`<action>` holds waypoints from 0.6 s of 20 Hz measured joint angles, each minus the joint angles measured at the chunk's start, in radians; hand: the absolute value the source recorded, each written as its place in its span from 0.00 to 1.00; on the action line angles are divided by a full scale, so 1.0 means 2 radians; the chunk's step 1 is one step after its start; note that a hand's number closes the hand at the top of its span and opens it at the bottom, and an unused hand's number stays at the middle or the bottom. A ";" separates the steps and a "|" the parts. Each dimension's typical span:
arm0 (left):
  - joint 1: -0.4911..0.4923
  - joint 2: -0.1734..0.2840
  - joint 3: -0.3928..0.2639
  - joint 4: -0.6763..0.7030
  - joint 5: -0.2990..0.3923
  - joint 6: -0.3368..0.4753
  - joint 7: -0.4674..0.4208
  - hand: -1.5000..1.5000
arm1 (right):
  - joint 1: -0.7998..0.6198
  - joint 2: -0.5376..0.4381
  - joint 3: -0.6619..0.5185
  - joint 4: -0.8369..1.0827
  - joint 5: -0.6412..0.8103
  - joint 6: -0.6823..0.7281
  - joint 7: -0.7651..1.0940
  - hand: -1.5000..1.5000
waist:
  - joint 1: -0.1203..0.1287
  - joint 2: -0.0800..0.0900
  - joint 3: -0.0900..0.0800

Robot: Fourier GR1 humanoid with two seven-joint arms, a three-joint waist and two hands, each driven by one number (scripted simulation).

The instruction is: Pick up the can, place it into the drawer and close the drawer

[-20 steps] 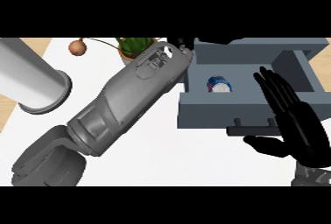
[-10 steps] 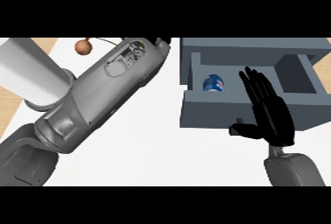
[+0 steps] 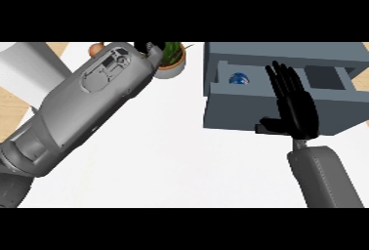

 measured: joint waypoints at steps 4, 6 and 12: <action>0.016 0.024 0.000 -0.034 -0.004 -0.005 0.018 0.00 | -0.044 -0.002 -0.014 0.064 0.020 -0.027 0.002 0.00 | 0.003 0.001 0.000; 0.027 0.036 0.000 -0.047 -0.006 -0.007 0.023 0.00 | -0.064 -0.001 -0.023 0.095 0.029 -0.047 0.003 0.00 | 0.004 0.002 0.000; 0.067 0.069 0.002 -0.102 -0.012 -0.013 0.039 0.00 | -0.128 -0.001 -0.053 0.194 0.033 -0.105 -0.005 0.00 | 0.007 0.006 0.003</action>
